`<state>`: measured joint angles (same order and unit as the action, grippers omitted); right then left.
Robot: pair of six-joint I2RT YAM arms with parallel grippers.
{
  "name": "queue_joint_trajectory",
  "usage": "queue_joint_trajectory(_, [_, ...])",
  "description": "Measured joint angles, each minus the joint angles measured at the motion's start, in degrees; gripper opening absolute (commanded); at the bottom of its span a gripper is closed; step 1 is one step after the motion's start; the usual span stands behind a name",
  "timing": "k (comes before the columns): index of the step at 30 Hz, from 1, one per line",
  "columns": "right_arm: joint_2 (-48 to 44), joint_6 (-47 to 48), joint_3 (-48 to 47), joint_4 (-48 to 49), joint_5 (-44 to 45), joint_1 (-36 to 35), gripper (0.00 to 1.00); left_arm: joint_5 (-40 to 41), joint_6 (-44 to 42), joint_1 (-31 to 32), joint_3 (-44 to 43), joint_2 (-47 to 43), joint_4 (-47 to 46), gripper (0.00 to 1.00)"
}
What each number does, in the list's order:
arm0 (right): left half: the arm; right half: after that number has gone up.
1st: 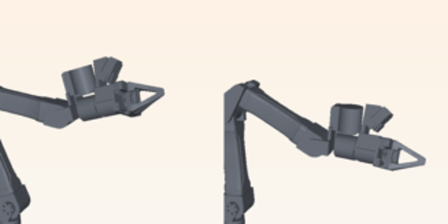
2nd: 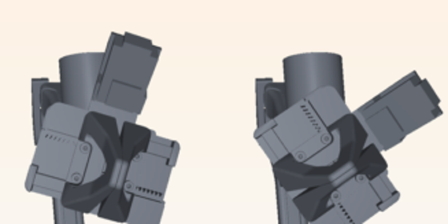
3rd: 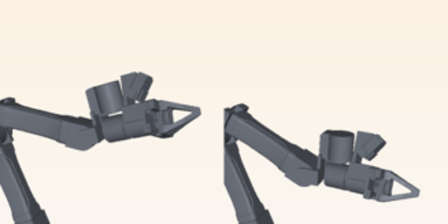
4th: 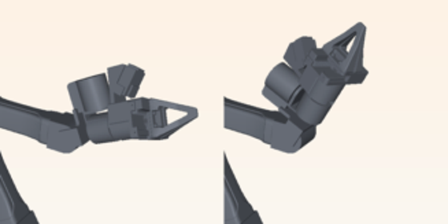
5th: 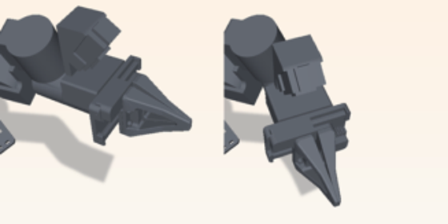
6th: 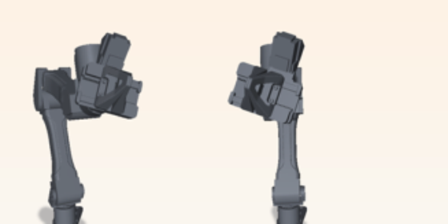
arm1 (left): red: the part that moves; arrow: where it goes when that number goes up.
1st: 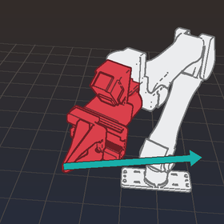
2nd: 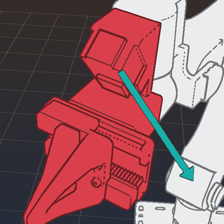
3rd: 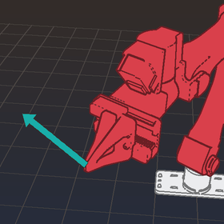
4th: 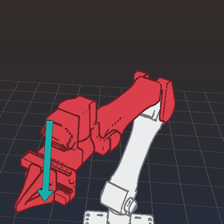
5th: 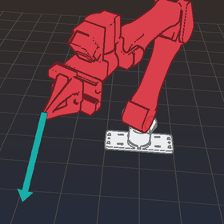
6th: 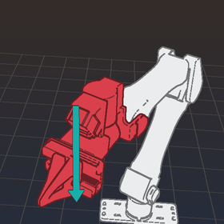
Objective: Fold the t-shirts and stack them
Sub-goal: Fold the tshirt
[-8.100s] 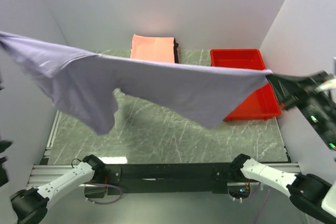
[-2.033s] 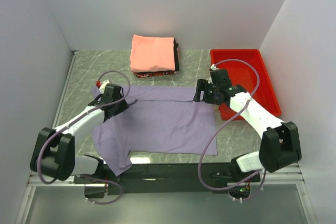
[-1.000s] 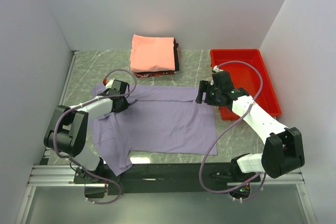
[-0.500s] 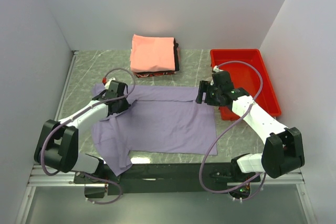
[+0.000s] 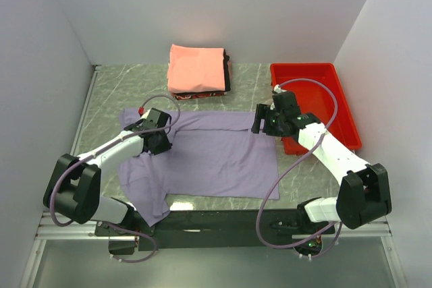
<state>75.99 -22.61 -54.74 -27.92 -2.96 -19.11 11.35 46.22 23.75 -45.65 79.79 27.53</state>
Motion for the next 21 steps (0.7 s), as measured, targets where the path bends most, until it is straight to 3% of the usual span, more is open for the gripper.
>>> queue_joint_trajectory(2, [0.0, 0.0, 0.0, 0.0, -0.1, 0.0, 0.85, -0.2, 0.0, 0.3, 0.0, 0.0, 0.4, 0.45])
queue_joint_trajectory(3, [0.0, 0.1, 0.0, 0.0, -0.2, 0.0, 0.85, -0.3, 0.0, 0.4, 0.0, 0.1, 0.6, 0.61])
queue_joint_trajectory(7, [0.0, 0.2, 0.0, 0.0, -0.5, 0.0, 0.86, -0.9, 0.2, 0.6, -0.3, 0.3, 1.3, 0.98])
queue_joint_trajectory(15, [0.6, 0.4, -0.1, 0.0, -0.7, 0.0, 0.87, 0.6, 0.6, -0.6, -4.1, -4.2, 1.2, 0.99])
queue_joint_trajectory(21, [7.9, 0.3, -4.9, -0.4, -0.4, 0.0, 0.88, -0.3, -0.1, -11.3, -7.8, -0.8, -5.5, 0.99])
